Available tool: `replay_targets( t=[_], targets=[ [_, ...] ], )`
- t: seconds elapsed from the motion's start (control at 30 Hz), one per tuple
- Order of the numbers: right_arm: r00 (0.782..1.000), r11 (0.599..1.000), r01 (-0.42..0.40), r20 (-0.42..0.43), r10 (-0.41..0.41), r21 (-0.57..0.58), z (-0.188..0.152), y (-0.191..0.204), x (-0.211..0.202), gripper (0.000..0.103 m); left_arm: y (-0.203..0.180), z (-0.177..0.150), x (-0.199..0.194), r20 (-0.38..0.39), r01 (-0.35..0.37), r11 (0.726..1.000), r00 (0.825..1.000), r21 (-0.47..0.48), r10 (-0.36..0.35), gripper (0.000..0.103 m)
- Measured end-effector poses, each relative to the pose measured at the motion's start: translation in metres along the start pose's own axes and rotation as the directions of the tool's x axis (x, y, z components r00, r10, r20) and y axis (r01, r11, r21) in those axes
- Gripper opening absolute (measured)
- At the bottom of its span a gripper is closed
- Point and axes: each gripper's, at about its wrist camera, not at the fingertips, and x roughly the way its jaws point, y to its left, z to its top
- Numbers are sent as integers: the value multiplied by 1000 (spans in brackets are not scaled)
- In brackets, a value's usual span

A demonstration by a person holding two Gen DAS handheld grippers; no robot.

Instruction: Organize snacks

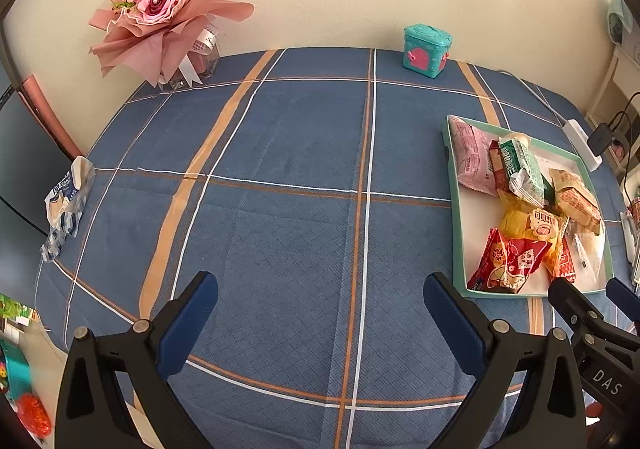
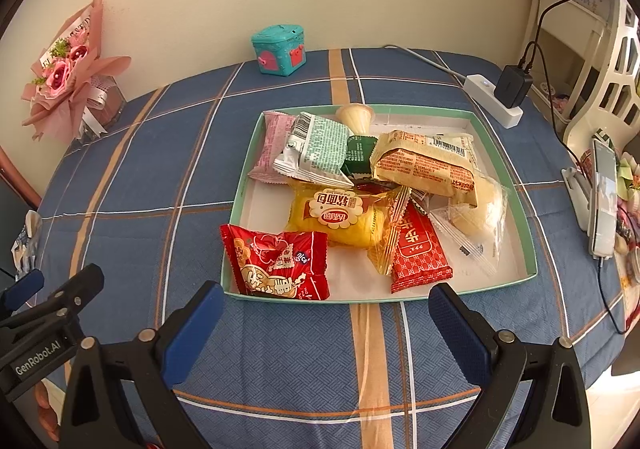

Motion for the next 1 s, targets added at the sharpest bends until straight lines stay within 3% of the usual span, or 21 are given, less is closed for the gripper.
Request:
replay_targets(
  t=[1.0],
  targets=[
    [1000,1000,0,-11,0,-12,-1,3,2,103,5,0,3,-22,-10,1000,1000,-7,10,102]
  ],
)
